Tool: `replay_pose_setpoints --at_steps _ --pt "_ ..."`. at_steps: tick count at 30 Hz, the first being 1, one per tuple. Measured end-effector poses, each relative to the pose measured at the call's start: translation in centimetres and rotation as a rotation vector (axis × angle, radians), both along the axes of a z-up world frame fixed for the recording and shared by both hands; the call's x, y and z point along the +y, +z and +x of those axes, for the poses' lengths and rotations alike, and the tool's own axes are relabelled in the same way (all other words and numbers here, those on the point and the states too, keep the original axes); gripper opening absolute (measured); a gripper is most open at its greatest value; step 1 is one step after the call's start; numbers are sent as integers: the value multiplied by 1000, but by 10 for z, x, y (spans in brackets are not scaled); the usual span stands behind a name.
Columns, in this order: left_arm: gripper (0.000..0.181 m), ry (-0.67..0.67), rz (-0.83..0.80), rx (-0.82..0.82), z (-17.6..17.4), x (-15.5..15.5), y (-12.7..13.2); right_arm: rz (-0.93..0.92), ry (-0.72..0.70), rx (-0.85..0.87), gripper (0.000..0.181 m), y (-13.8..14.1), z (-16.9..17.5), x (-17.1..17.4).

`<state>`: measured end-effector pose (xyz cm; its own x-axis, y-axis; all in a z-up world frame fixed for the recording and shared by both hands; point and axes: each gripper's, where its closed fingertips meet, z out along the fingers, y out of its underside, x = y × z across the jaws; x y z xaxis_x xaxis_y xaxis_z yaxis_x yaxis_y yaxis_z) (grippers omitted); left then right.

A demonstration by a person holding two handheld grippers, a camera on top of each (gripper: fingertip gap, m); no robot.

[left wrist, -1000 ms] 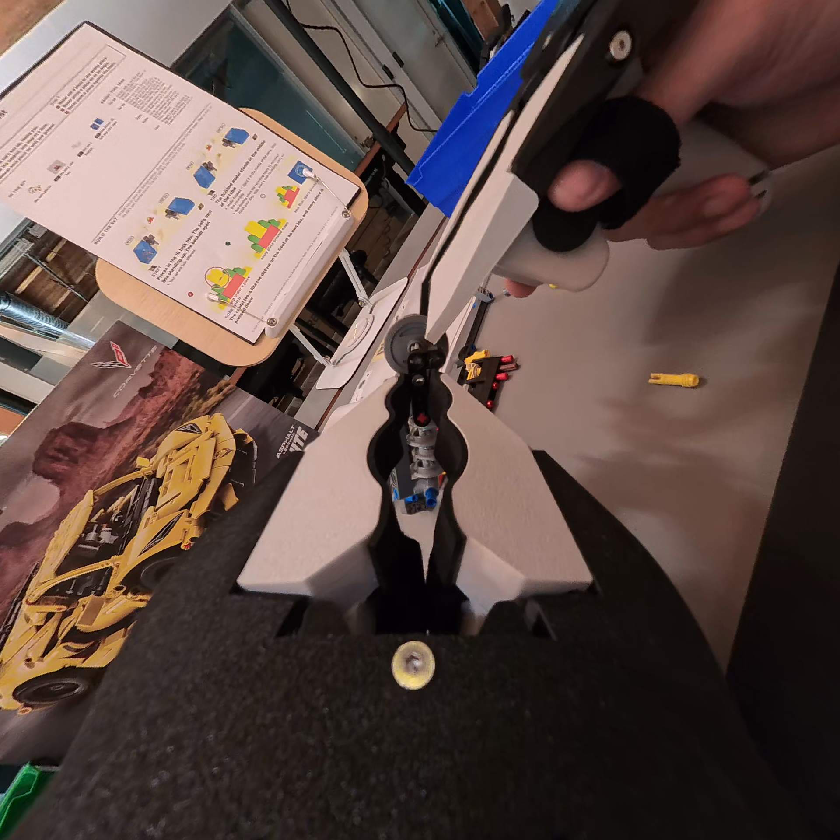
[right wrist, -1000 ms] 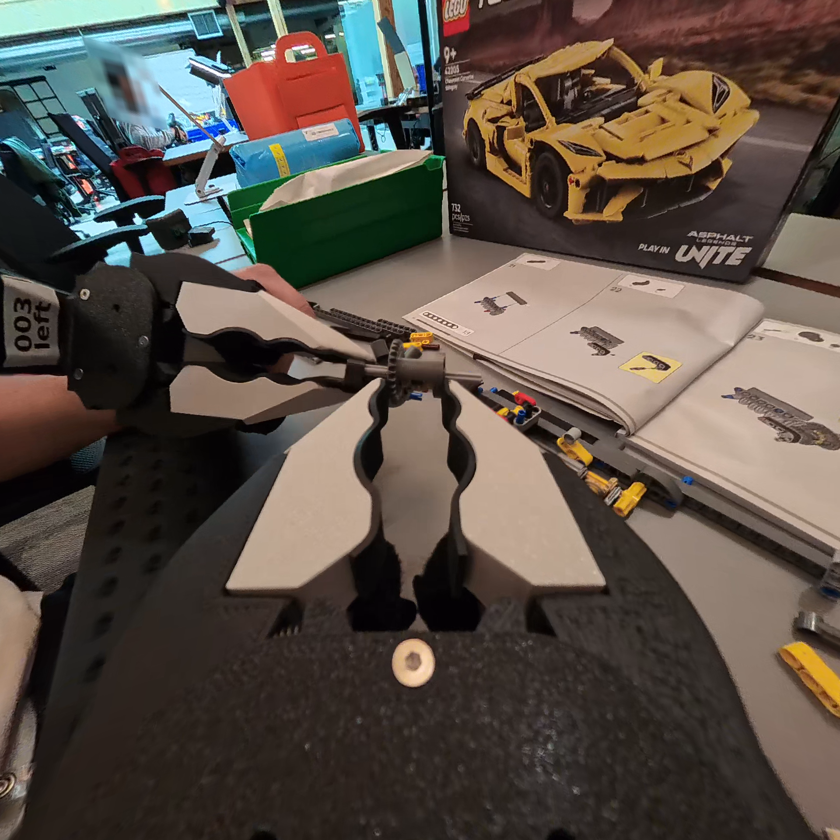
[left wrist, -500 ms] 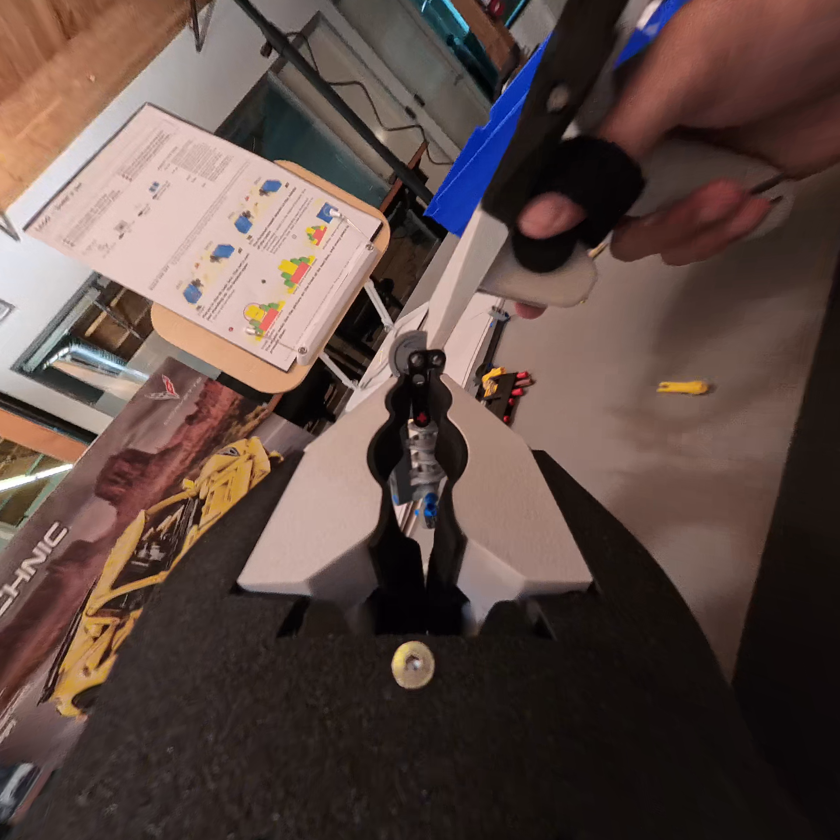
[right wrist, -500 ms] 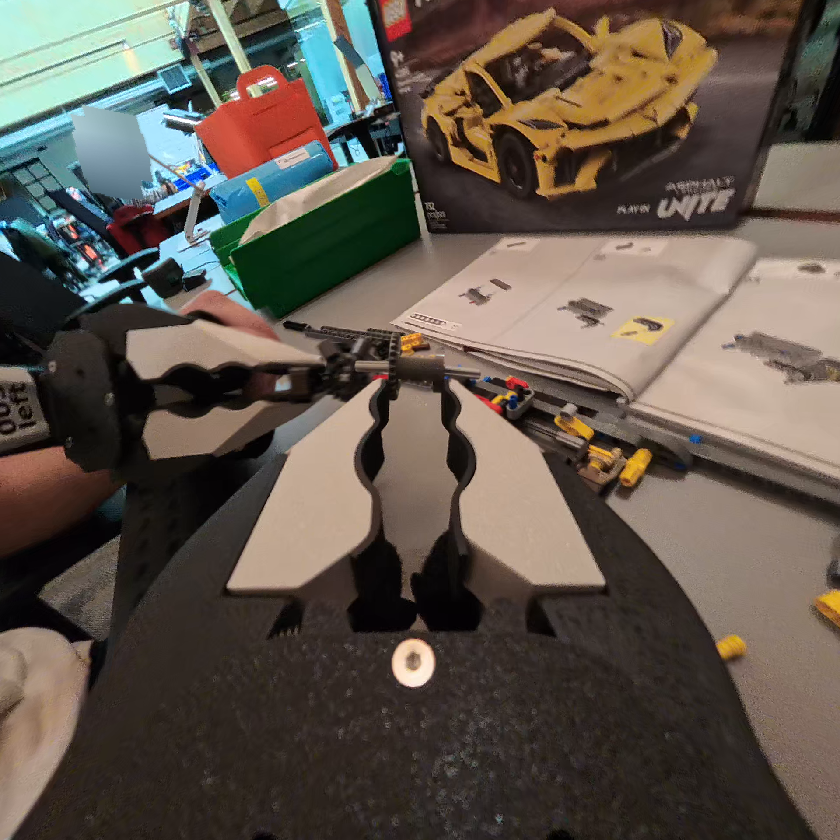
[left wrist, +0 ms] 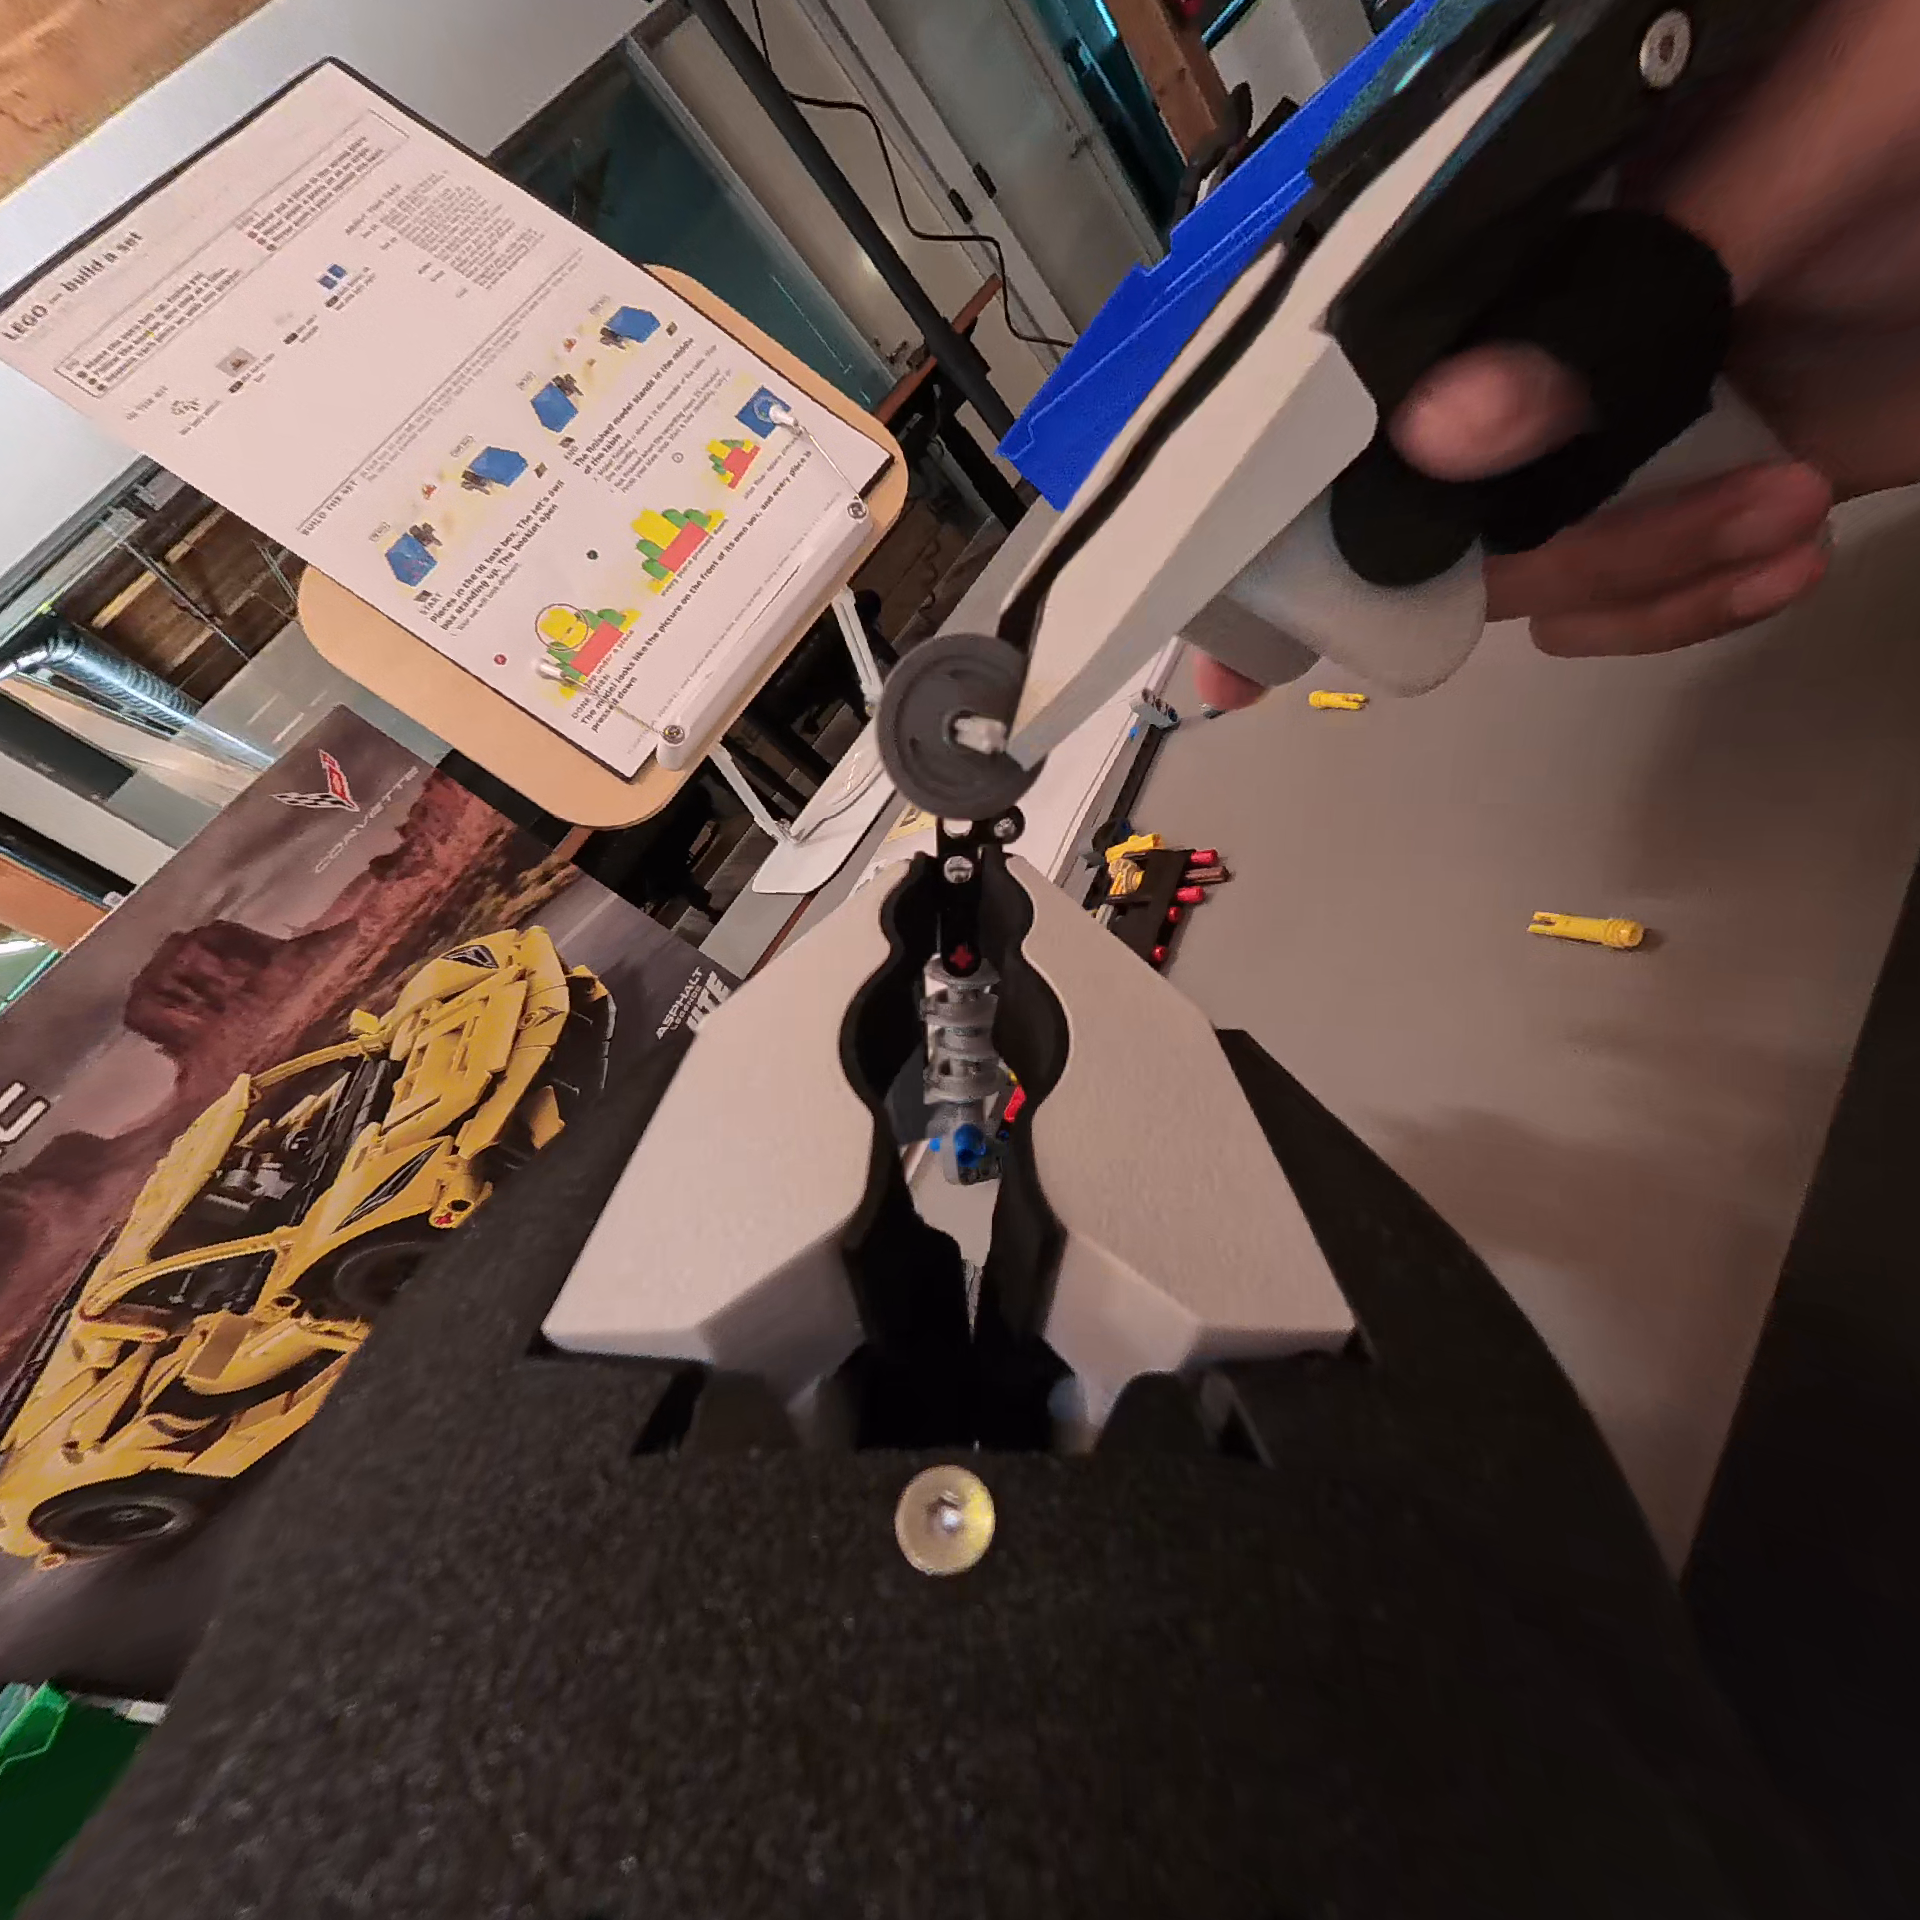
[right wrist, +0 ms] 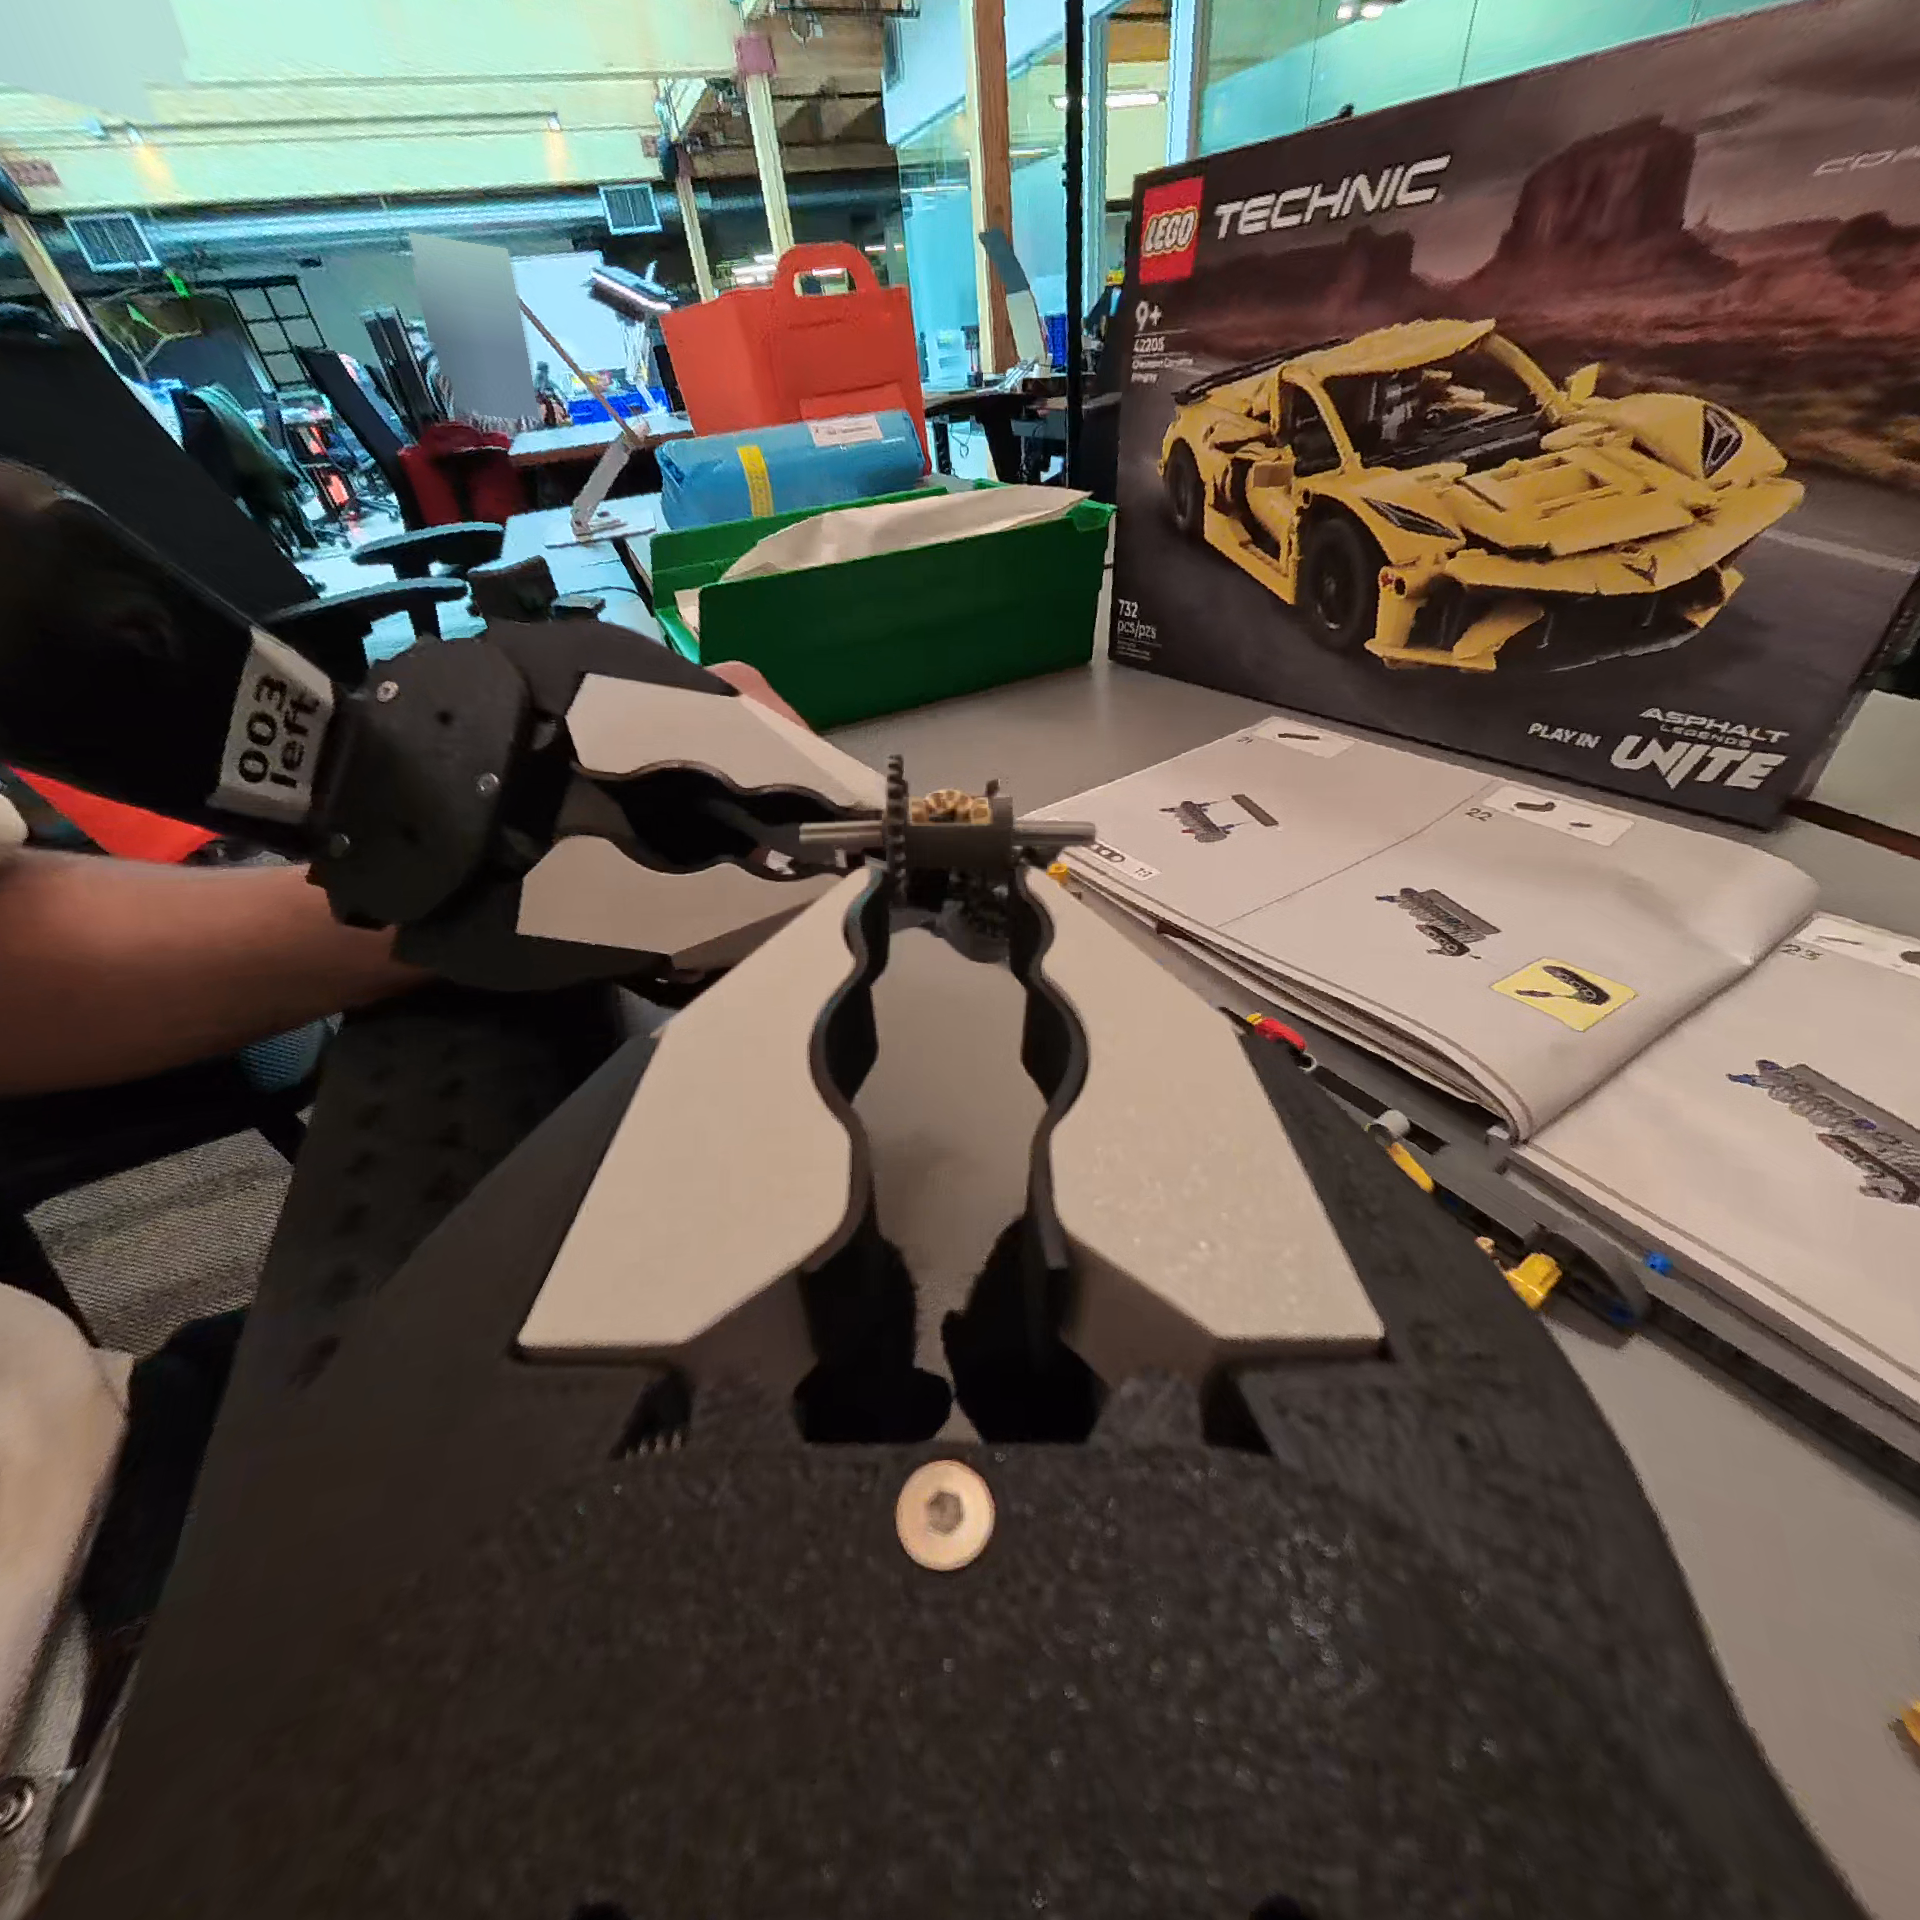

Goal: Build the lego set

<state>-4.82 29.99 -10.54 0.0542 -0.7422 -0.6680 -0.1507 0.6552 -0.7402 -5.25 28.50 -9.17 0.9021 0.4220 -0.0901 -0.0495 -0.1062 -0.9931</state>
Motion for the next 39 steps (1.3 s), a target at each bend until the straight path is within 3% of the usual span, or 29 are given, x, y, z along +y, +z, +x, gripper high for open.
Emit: replay_pose_setpoints --at_steps 8,14,18,23,30,39 --pt "6 11 7 6 0 2 -1 -52 32 21 22 -9 -4 0" --pt "7 34 33 38 1 6 -8 -197 35 117 21 -25 9 0" --pt "7 78 33 108 2 17 -22 -590 45 -32 21 -87 26 -18" --pt "7 82 27 154 3 19 -31 -715 41 -291 22 -110 41 -32" --pt "6 73 51 180 2 15 -36 -777 88 -397 28 -121 48 -47" --pt "6 68 70 189 1 13 -38 -797 178 -431 46 -109 64 -68"
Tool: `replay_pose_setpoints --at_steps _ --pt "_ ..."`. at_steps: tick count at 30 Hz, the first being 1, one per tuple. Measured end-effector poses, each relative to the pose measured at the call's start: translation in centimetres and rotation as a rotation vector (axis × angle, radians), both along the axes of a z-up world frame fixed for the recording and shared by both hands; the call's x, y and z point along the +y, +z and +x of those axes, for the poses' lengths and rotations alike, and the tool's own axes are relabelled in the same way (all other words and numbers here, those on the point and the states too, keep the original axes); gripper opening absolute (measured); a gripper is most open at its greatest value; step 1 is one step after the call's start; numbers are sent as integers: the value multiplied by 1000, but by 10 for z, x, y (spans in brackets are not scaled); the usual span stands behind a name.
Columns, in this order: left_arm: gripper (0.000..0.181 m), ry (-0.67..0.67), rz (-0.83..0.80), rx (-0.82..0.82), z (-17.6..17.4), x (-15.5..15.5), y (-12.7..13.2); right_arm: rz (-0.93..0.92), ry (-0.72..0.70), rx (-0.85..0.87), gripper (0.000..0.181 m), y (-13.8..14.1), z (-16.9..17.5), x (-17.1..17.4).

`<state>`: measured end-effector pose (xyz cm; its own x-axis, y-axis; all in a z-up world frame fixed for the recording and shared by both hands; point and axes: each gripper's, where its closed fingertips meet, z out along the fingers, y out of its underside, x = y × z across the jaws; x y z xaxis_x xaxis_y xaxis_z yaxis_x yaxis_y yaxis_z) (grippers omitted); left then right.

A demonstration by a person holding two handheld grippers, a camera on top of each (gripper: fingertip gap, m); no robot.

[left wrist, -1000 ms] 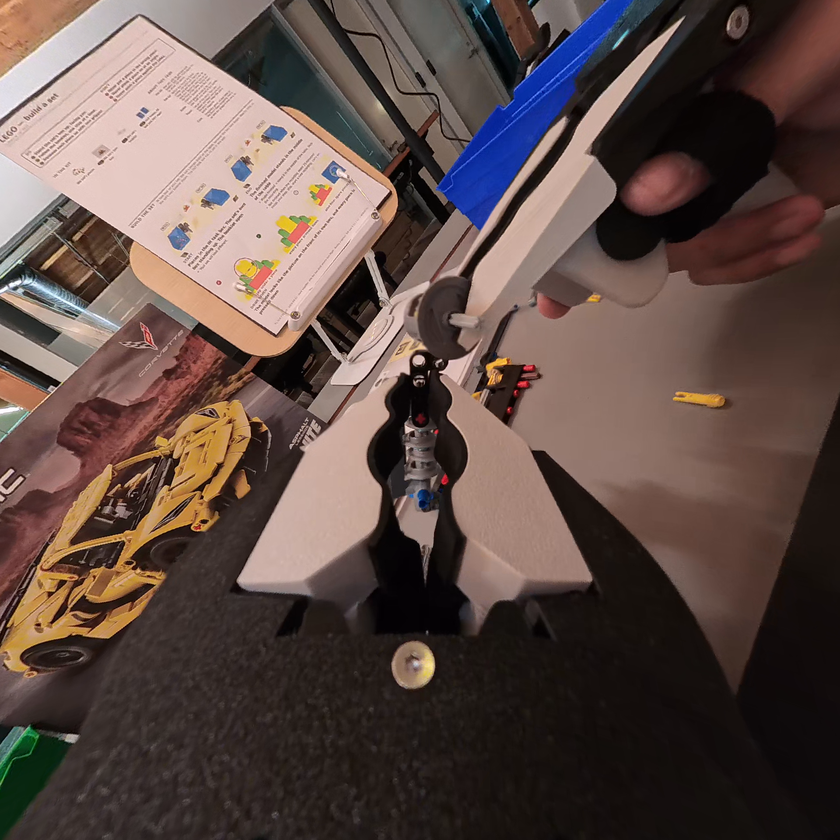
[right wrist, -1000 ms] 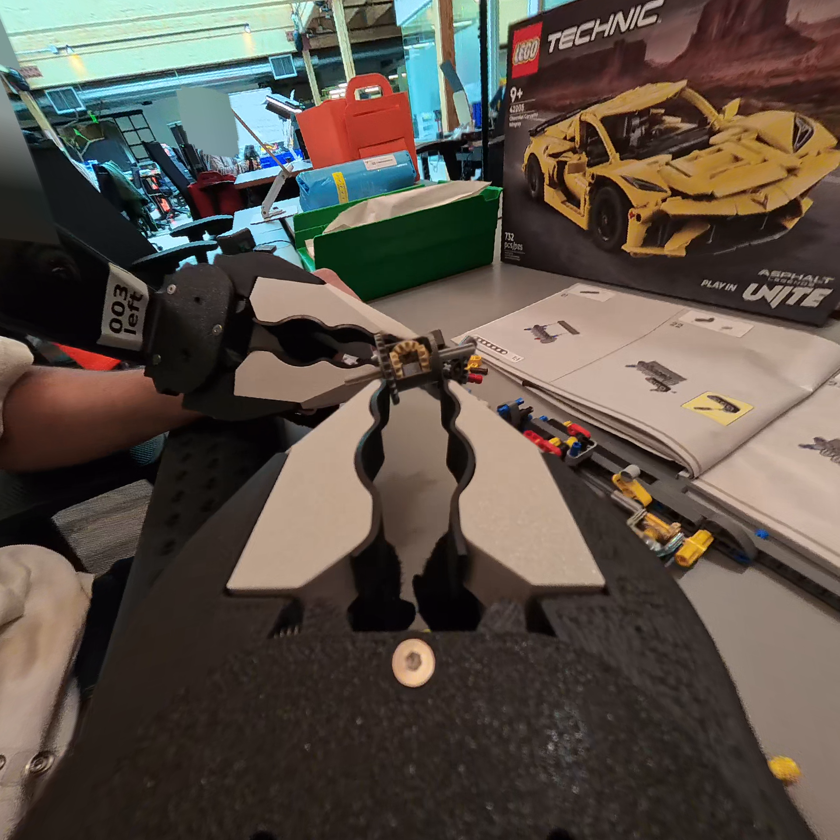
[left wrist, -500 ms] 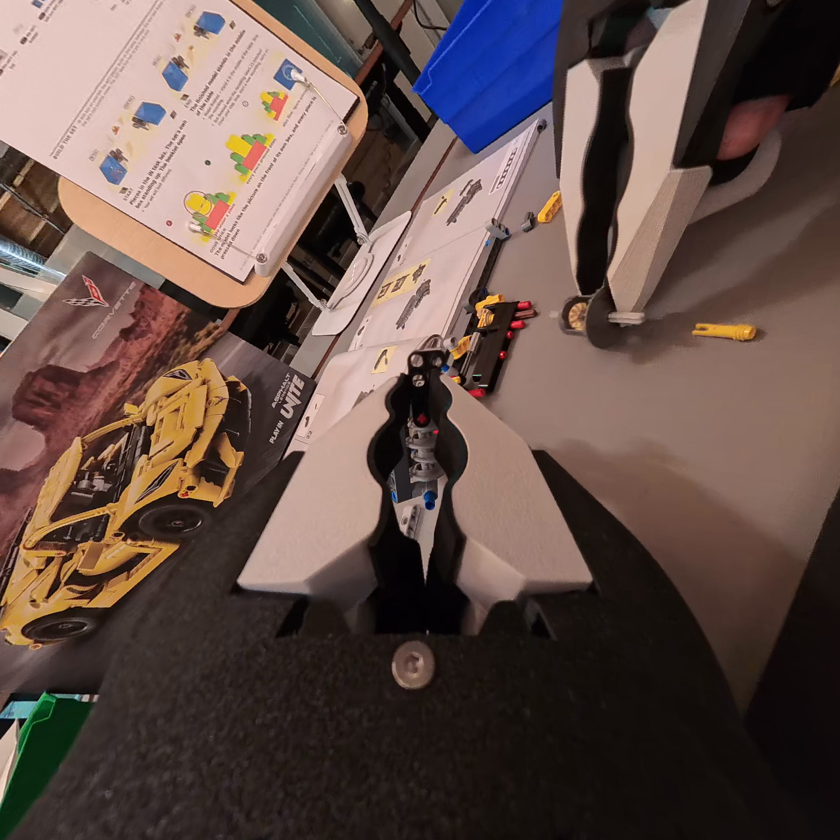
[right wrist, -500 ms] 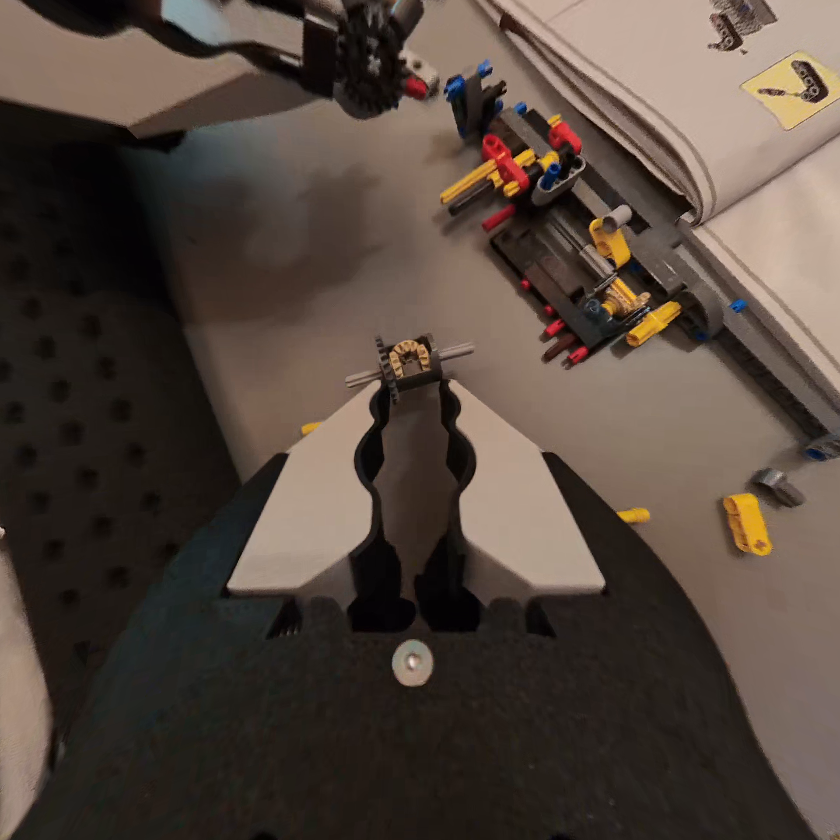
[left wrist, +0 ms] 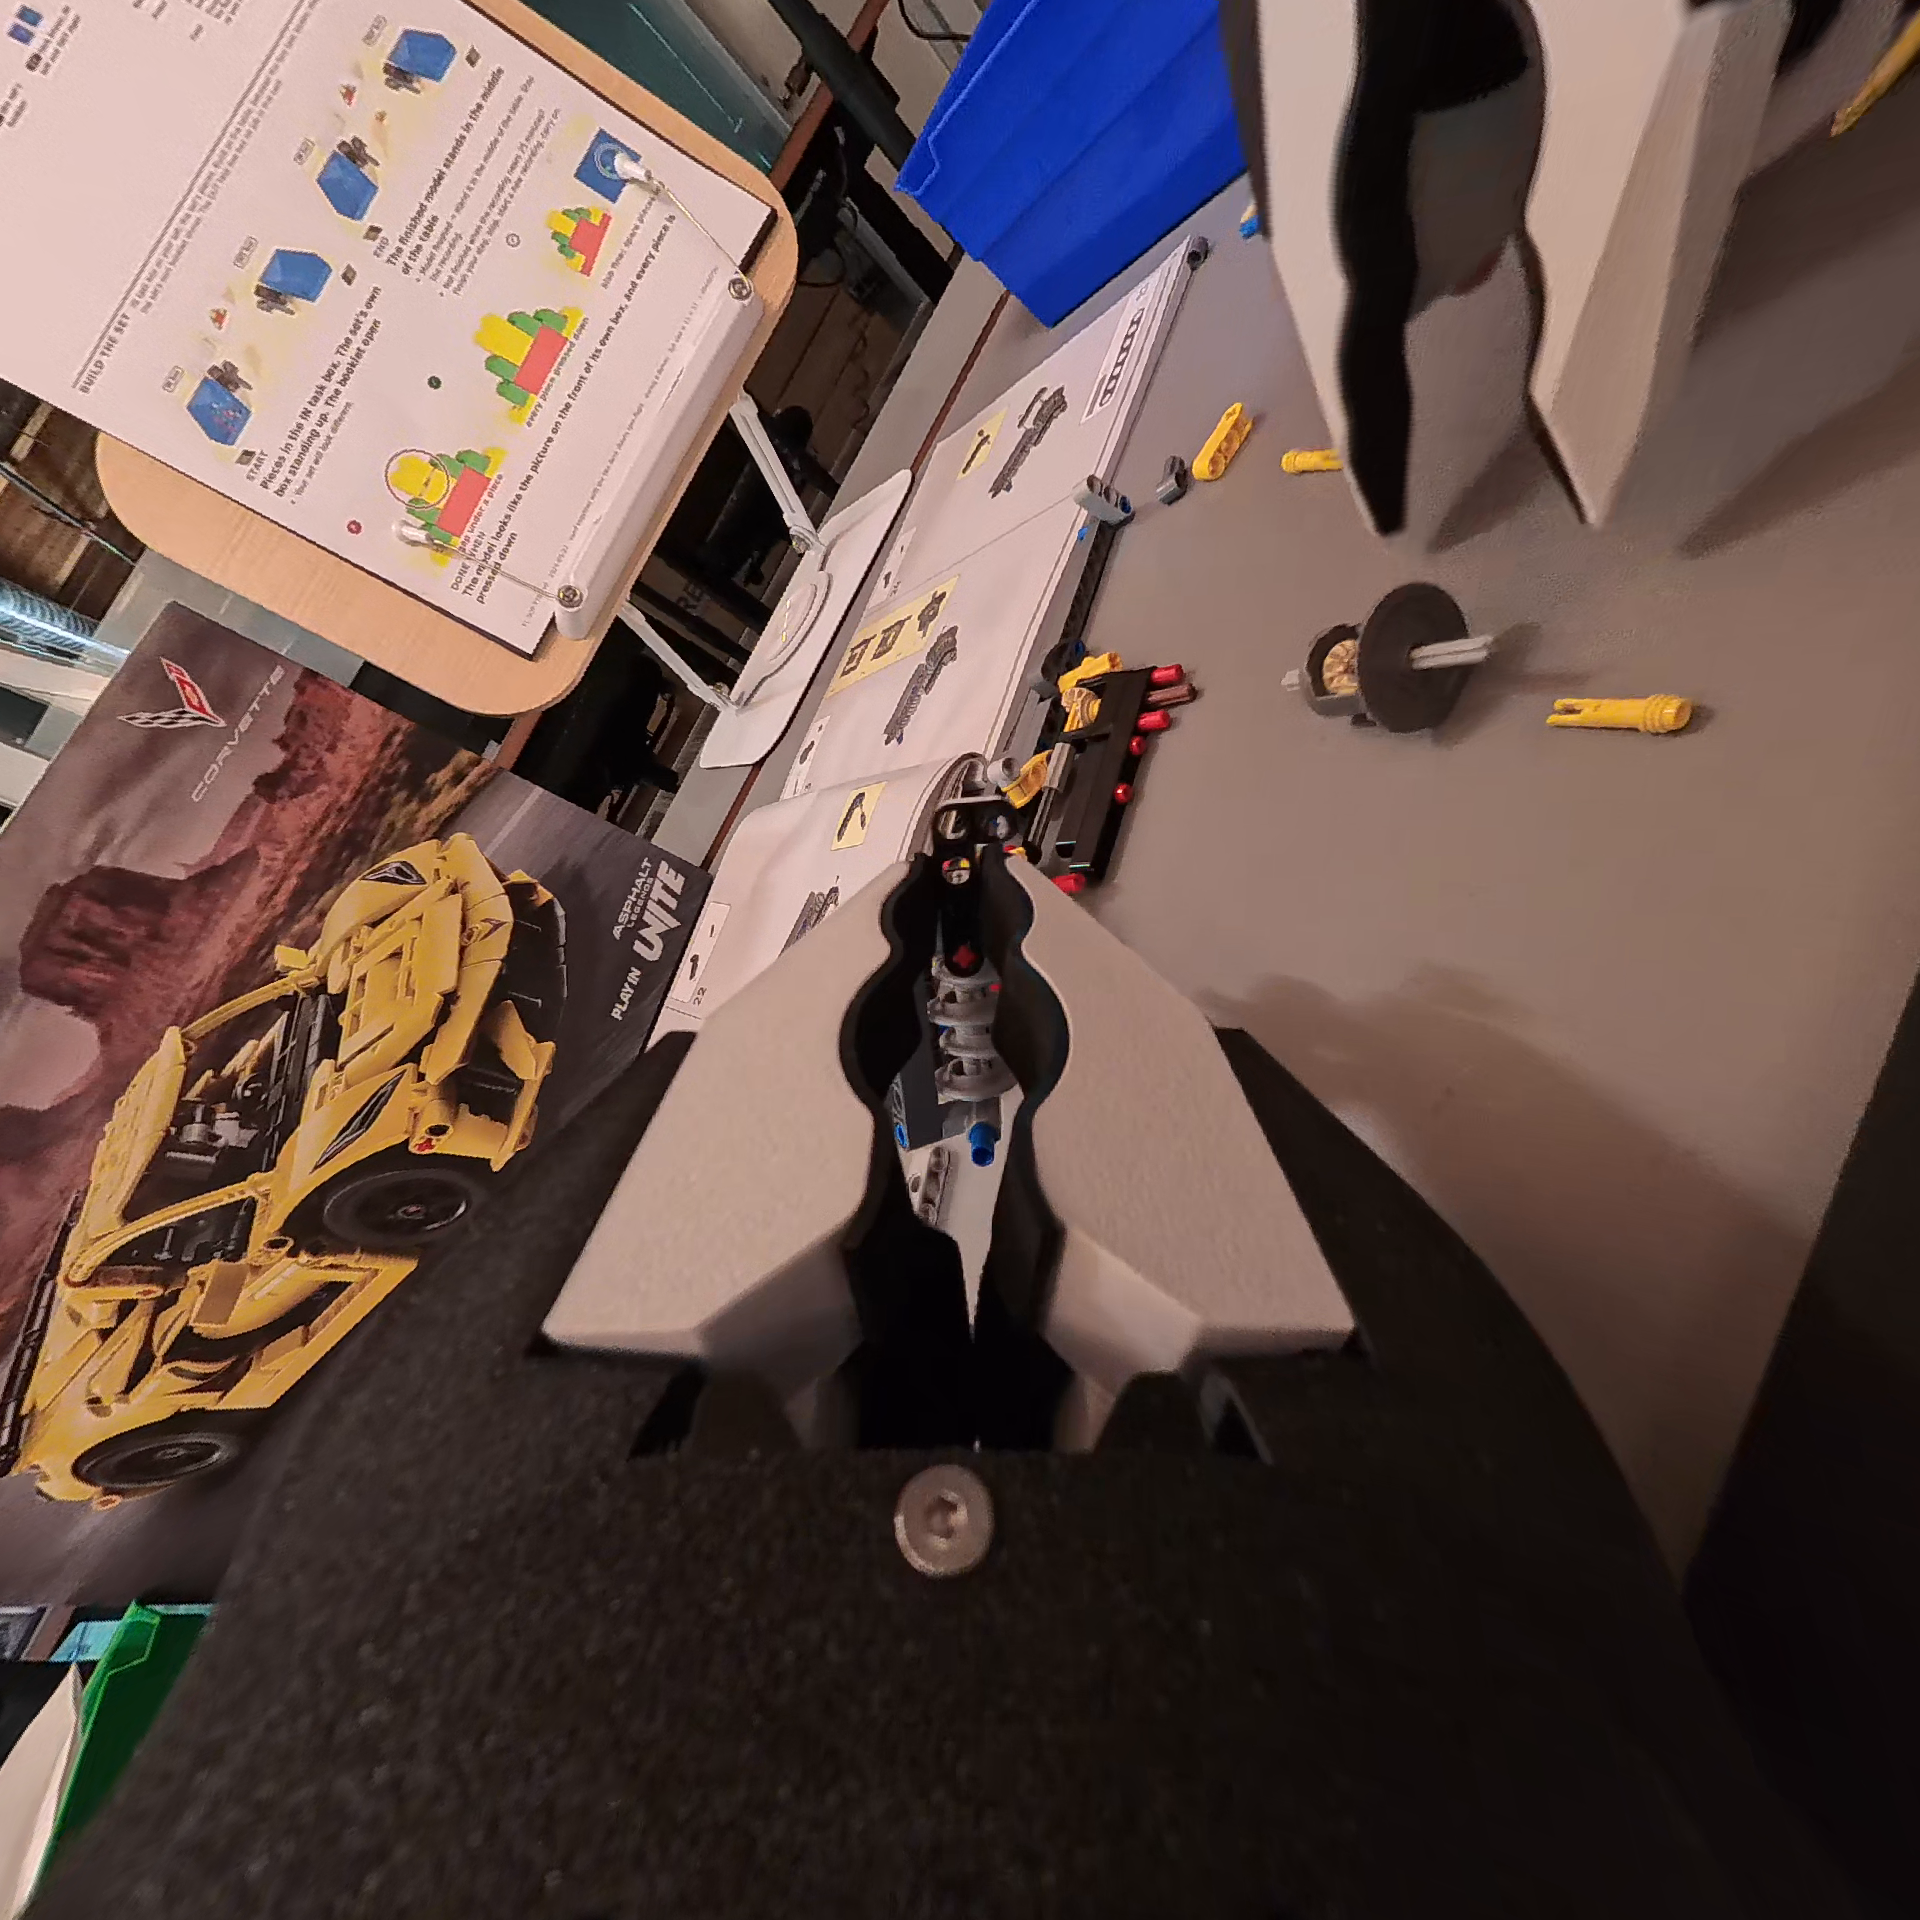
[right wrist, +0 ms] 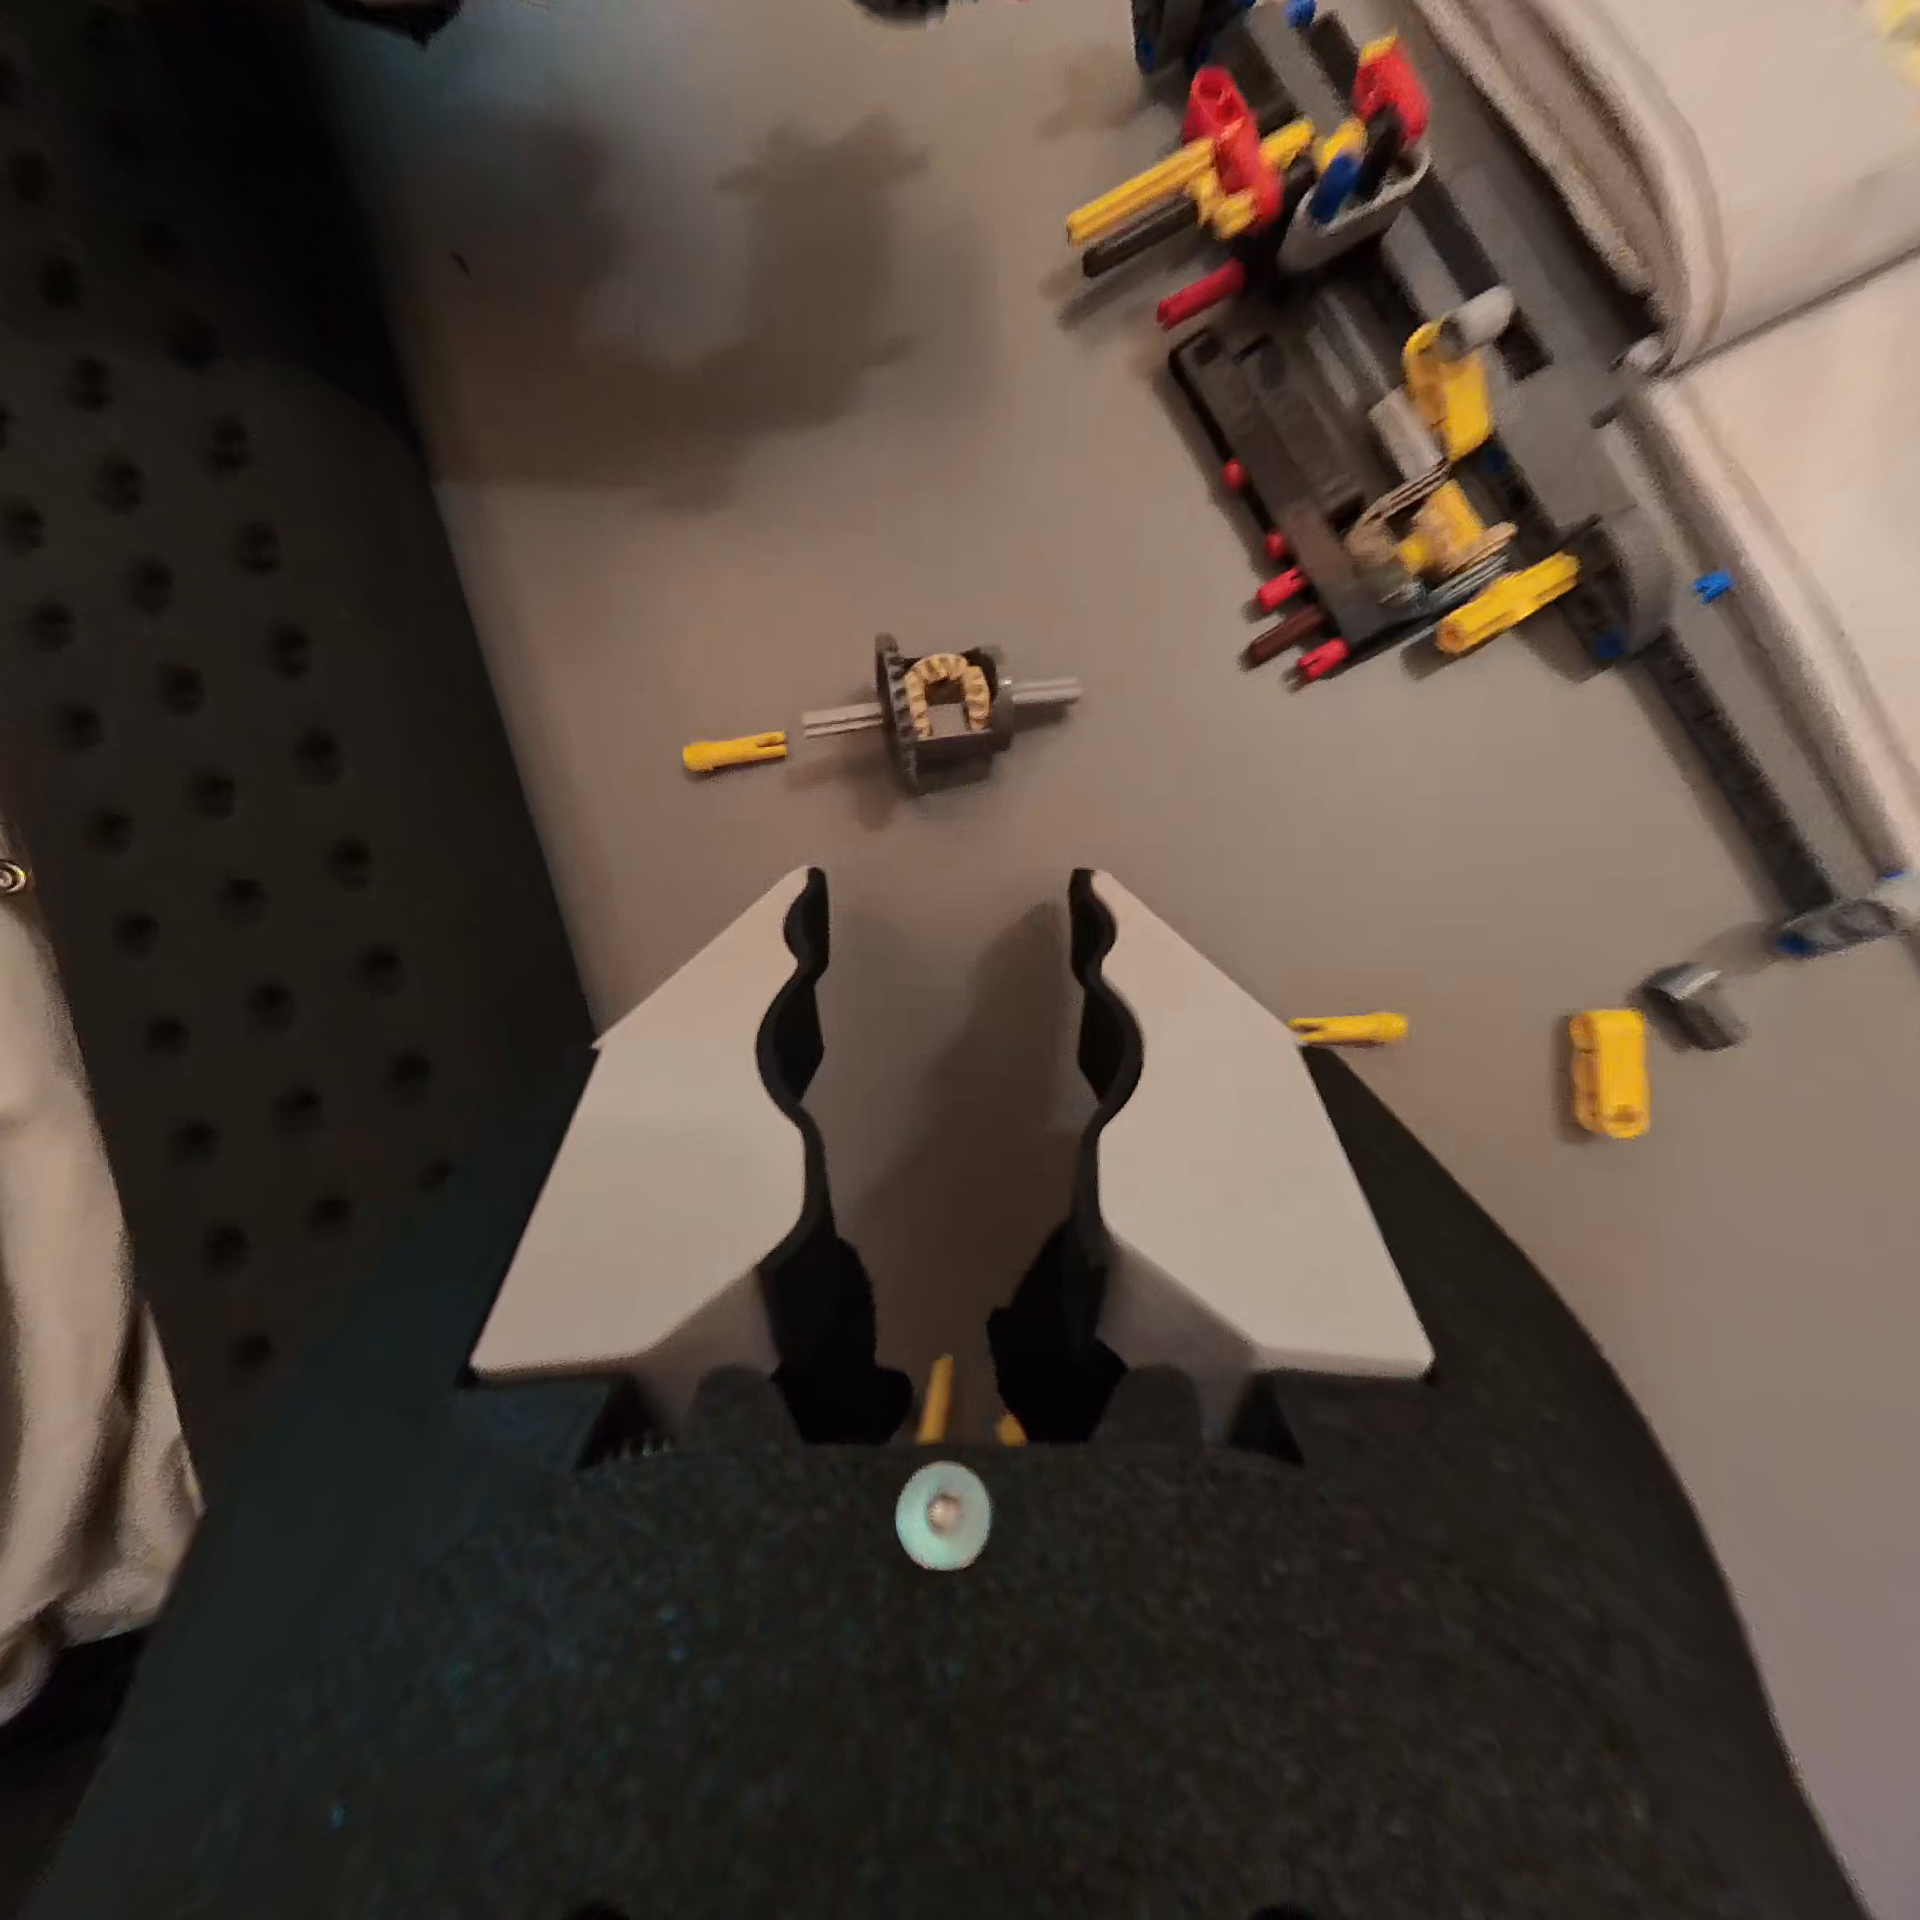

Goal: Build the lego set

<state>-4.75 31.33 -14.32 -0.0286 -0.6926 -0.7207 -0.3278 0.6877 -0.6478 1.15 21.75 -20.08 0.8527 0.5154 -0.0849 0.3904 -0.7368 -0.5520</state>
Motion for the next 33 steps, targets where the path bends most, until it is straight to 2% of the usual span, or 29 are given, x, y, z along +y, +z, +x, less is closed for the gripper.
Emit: replay_pose_setpoints --at_steps 5,11,16,20,24,28,33 --pt "6 -12 21 8 -1 -3 -2 80 119 99 26 20 -15 18" --pt "6 -12 23 16 -2 -3 -3 40 172 49 20 8 -23 29" --pt "6 -19 32 22 -2 -5 -5 26 180 11 3 2 -24 30" --pt "7 -20 33 22 -3 -5 -5 -7 174 -3 5 -4 -20 22" --pt "6 -20 33 25 -3 -4 -5 56 176 -16 8 18 -22 26" --pt "6 -19 39 28 -3 -4 -6 52 262 -98 12 33 -36 34" --pt "6 18 37 32 -5 3 -6 -52 359 -136 11 23 -50 55"
